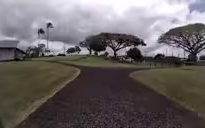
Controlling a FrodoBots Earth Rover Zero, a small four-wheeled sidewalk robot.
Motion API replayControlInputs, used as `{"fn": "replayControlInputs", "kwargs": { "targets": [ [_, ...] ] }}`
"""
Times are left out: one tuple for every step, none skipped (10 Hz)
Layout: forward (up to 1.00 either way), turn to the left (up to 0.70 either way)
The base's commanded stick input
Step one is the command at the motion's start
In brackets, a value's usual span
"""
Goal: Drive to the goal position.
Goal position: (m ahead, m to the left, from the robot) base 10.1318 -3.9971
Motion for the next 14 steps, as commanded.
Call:
{"fn": "replayControlInputs", "kwargs": {
  "targets": [
    [0.7,0.01],
    [0.7,0.01],
    [0.7,0.01],
    [0.7,0.01],
    [0.7,0.01],
    [0.7,0.01],
    [0.7,0.01],
    [0.7,0.01],
    [0.7,0.01],
    [0.7,0.01],
    [0.7,0.01],
    [0.7,0.01],
    [0.7,0.01],
    [0.7,0.01]
  ]
}}
